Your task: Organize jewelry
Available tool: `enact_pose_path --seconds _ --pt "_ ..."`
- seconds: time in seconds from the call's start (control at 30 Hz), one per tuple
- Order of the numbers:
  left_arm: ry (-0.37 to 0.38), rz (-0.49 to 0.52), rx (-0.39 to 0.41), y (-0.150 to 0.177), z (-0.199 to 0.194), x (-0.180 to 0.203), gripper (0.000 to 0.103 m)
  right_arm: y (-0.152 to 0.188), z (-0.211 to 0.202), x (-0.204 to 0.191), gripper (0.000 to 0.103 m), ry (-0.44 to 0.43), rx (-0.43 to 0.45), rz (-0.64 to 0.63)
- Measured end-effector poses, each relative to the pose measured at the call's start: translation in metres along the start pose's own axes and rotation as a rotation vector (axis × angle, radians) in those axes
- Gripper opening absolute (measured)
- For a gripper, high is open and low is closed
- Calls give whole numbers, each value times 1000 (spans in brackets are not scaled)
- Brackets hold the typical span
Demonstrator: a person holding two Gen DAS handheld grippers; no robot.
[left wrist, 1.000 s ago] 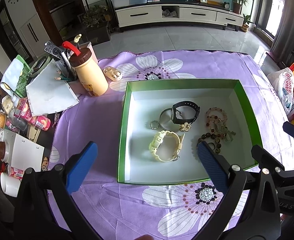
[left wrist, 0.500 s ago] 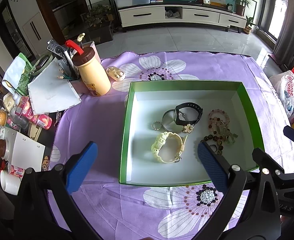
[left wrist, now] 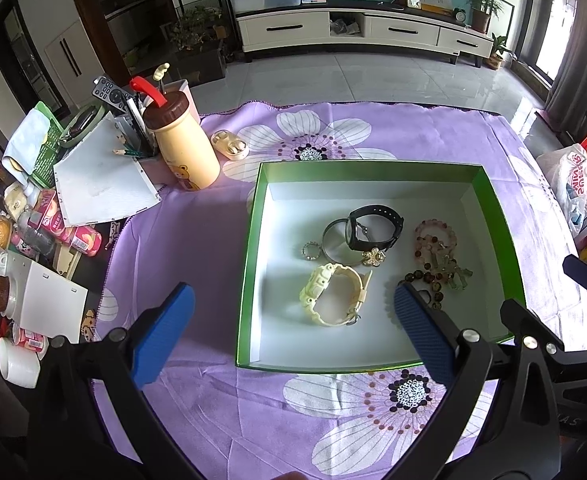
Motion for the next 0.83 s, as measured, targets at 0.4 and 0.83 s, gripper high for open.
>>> enact_pose_path --seconds 0.4,0.83 --pt "-9 2 4 0 -2 0 101 0 -1 -2 102 -1 2 -3" --pt "-13 0 6 0 -4 1 101 0 -3 -4 102 -5 3 1"
Point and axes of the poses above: each gripper's, at about its wrist camera, not at the fingertips, and z roughly the way its jaws point, x to its right, y to its underside, the point moved 3 cm from there along z, roughly the way its jaws point, and after that the axes turned 15 degrees about -x, right-handed, at the moved point
